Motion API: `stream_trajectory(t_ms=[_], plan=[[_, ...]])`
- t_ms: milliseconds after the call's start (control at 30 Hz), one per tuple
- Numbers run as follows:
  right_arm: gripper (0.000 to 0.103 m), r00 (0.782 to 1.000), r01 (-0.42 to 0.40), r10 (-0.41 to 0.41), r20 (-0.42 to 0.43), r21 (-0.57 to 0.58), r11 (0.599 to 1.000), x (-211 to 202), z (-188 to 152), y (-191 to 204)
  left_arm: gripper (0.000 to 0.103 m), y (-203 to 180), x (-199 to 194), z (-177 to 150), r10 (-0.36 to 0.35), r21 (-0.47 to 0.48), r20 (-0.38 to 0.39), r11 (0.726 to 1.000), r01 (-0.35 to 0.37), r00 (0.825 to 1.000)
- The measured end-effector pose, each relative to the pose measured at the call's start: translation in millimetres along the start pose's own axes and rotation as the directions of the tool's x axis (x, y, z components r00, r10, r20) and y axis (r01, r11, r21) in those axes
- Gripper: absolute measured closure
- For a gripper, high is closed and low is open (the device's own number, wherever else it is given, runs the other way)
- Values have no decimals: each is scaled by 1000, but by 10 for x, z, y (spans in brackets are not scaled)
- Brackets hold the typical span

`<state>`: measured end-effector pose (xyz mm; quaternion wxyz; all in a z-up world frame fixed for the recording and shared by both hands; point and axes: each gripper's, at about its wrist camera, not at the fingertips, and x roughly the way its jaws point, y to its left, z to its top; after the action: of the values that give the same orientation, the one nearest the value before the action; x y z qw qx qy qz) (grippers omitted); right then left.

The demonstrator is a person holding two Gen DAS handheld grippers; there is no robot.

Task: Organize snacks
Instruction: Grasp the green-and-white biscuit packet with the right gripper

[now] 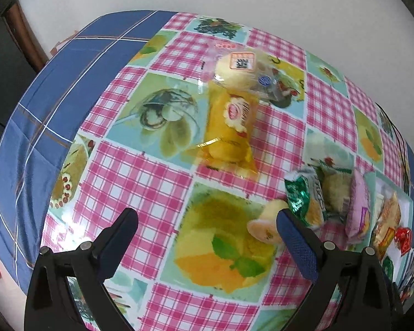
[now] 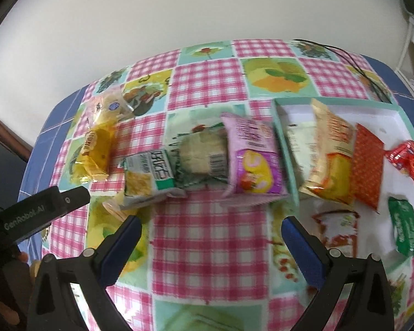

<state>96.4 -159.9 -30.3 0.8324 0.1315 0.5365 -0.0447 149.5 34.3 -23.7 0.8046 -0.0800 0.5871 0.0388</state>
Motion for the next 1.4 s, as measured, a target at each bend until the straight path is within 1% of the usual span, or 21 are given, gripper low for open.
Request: stream_trajectory(t_ms=[267, 400, 533, 700, 900, 1067, 1100, 1167, 1233, 1300, 1400], plan=[[2, 999, -30, 30, 21, -5, 1000, 126, 90, 207, 3, 125, 16, 106, -19, -20, 10, 1000, 19, 1000], [7, 999, -53, 53, 12, 9, 999, 214, 126, 266, 3, 177, 51, 131, -17, -29, 5, 999, 18, 1000], [13, 998, -65, 65, 1, 6, 998, 303, 153, 328, 3, 186, 88, 156, -20, -24, 2, 1000, 20, 1000], [19, 997, -83, 83, -1, 2, 997, 393, 207, 389, 3, 189, 127, 179, -22, -25, -5, 999, 22, 1000], [22, 996, -92, 92, -9, 0, 996, 492, 250, 434, 3, 179, 188, 210, -29, -30, -12, 999, 29, 1000], [23, 996, -86, 86, -4, -14, 996, 564, 276, 488, 3, 220, 222, 228, -38, -47, -20, 998, 37, 999], [24, 997, -83, 83, -2, -19, 996, 575, 284, 499, 3, 224, 229, 231, -40, -50, -22, 998, 39, 999], [30, 997, -75, 75, 2, -23, 997, 588, 296, 515, 3, 234, 232, 232, -39, -47, -26, 998, 37, 999], [41, 996, -85, 85, -7, -17, 996, 605, 295, 515, 3, 250, 234, 233, -38, -46, -27, 998, 37, 999], [46, 996, -88, 88, -16, -17, 996, 624, 288, 519, 3, 257, 238, 237, -41, -47, -29, 998, 39, 999], [48, 996, -91, 91, -26, -18, 996, 630, 270, 514, 3, 241, 242, 241, -47, -42, -31, 998, 46, 998]])
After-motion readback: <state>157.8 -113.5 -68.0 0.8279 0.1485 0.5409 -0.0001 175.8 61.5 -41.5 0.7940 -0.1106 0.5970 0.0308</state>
